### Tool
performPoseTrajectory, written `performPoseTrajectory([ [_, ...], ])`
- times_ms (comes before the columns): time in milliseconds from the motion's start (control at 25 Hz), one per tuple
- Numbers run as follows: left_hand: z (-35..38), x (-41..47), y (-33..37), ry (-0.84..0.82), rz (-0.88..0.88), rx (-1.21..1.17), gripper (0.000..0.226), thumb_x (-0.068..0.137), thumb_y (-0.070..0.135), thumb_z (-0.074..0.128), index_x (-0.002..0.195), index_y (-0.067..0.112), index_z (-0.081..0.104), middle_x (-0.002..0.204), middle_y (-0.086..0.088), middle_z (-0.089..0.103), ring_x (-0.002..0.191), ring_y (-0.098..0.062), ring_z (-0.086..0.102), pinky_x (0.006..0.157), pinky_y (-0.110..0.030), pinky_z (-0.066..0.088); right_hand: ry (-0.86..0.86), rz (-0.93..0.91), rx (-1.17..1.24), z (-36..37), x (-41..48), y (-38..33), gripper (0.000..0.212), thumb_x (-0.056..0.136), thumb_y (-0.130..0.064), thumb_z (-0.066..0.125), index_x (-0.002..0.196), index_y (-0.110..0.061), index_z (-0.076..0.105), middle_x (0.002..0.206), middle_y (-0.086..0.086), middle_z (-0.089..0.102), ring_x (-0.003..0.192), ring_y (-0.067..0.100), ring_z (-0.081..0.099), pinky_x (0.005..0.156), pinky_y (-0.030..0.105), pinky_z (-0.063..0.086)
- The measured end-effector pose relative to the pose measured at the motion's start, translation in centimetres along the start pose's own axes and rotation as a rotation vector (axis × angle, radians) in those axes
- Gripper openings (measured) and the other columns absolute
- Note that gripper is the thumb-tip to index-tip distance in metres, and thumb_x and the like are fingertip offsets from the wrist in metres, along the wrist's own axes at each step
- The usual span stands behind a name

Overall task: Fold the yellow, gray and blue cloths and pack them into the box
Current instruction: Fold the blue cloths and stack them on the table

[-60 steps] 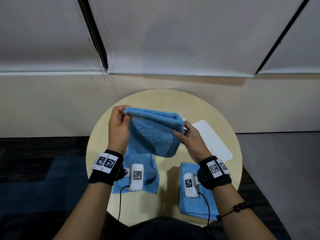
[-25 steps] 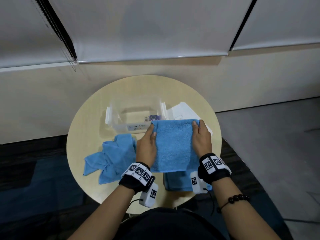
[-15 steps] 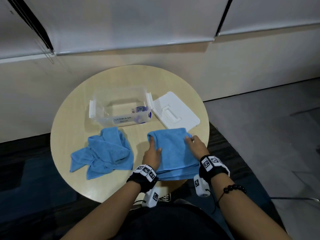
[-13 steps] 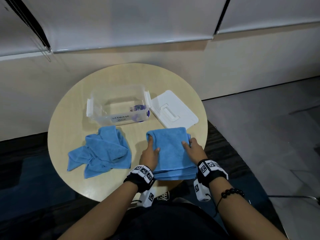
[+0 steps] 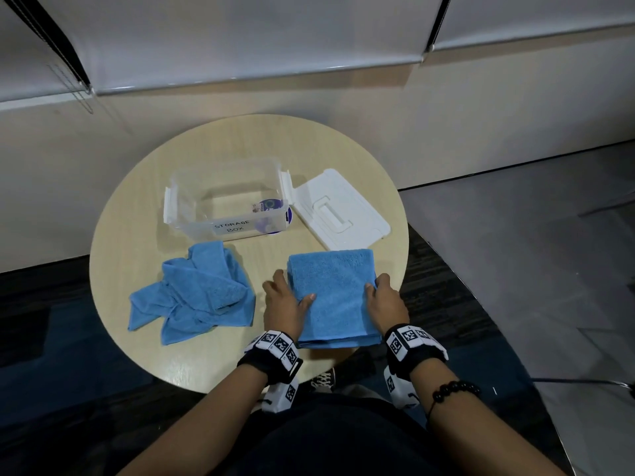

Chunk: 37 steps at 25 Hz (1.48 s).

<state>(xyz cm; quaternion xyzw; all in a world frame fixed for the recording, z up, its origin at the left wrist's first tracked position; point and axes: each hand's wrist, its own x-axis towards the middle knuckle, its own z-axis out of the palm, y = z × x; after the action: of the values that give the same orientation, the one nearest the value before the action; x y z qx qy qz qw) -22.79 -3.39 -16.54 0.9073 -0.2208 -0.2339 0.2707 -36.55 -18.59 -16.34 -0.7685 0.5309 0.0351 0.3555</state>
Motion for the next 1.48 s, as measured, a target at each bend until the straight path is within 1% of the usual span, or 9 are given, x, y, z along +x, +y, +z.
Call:
performPoseTrajectory([
  [80,-0.4,0.2,0.4,0.1,0.194,0.192,0.095,0.085,0.043,0.075,0.156,0.014,0.019,0.155,-0.016,0.02,0.141,-0.033,0.03,0.113,-0.046,0.031,0.067,-0.023,-0.032,-0.2,0.0,-0.3,0.016,0.103,-0.026,0.045,0.111,-0.013,0.04,0.095,0.005,0.058,0.091,0.034,0.065,0.074,0.041,0.051],
  [200,-0.3,0.9,1.3,-0.073,0.553,0.417,0.113,0.079,0.065,0.068,0.159,0.011,0.009,0.166,-0.015,-0.01,0.154,-0.031,-0.009,0.125,-0.047,0.001,0.269,-0.223,-0.043,0.0,0.3,-1.1,0.053,0.095,-0.01,0.057,0.144,-0.01,0.036,0.139,0.015,0.044,0.125,0.031,0.05,0.103,0.044,0.047],
  [360,1.4,1.8,0.6,-0.266,0.535,0.62,0.142,0.067,0.083,0.061,0.156,0.005,-0.017,0.162,-0.014,-0.027,0.147,-0.027,-0.032,0.122,-0.044,-0.018,0.134,-0.584,-0.21,2.3,0.4,-2.9,0.059,0.104,-0.021,0.043,0.159,-0.013,0.023,0.166,0.017,0.016,0.153,0.029,0.015,0.126,0.046,0.015],
  [520,2.5,2.0,-1.1,-0.312,0.5,0.645,0.145,0.064,0.091,0.053,0.154,0.006,-0.022,0.16,-0.01,-0.033,0.149,-0.028,-0.029,0.123,-0.044,-0.014,-0.02,-0.562,-0.319,4.6,1.2,-0.2,0.063,0.109,-0.036,0.03,0.162,-0.017,0.002,0.169,0.009,-0.007,0.157,0.02,-0.007,0.127,0.037,-0.005],
  [920,2.6,2.6,-0.4,-0.385,0.482,0.669,0.142,0.068,0.089,0.053,0.155,0.003,-0.02,0.162,-0.012,-0.028,0.15,-0.029,-0.025,0.124,-0.045,-0.012,-0.016,-0.543,-0.349,5.2,2.2,0.1,0.062,0.109,-0.035,0.027,0.162,-0.015,0.0,0.169,0.009,-0.007,0.157,0.021,-0.006,0.127,0.037,-0.005],
  [1120,-0.4,3.5,-0.9,-0.425,0.498,0.273,0.109,0.085,0.066,0.061,0.16,0.009,0.006,0.168,-0.008,-0.001,0.155,-0.023,-0.003,0.125,-0.034,-0.003,0.083,-0.501,-0.156,4.7,2.4,-2.1,0.048,0.108,-0.025,0.036,0.153,-0.009,0.038,0.162,0.014,0.031,0.151,0.027,0.026,0.125,0.04,0.012],
  [1240,-3.1,4.0,-3.1,-0.092,0.421,0.037,0.06,0.098,0.043,0.057,0.149,0.012,0.043,0.154,-0.01,0.04,0.143,-0.025,0.035,0.12,-0.035,0.024,0.25,-0.566,-0.111,5.1,2.0,-5.4,0.034,0.096,-0.007,0.05,0.128,-0.006,0.062,0.132,0.012,0.06,0.126,0.032,0.053,0.111,0.042,0.034],
  [1360,-5.6,4.8,-6.6,0.054,0.298,0.242,0.039,0.1,0.016,0.052,0.139,0.016,0.052,0.14,-0.006,0.05,0.131,-0.027,0.046,0.11,-0.038,0.032,0.138,-0.687,-0.087,6.5,0.8,-9.7,0.033,0.091,-0.002,0.053,0.12,-0.009,0.065,0.12,0.009,0.064,0.113,0.028,0.055,0.102,0.038,0.038],
  [1480,-8.1,5.9,-9.8,-0.048,0.221,0.605,0.056,0.091,0.001,0.051,0.143,0.02,0.044,0.144,-0.002,0.047,0.138,-0.022,0.038,0.115,-0.033,0.023,-0.077,-0.774,-0.125,8.6,-0.5,-13.2,0.03,0.094,-0.004,0.051,0.12,-0.013,0.065,0.116,0.007,0.066,0.106,0.03,0.06,0.092,0.041,0.045],
])
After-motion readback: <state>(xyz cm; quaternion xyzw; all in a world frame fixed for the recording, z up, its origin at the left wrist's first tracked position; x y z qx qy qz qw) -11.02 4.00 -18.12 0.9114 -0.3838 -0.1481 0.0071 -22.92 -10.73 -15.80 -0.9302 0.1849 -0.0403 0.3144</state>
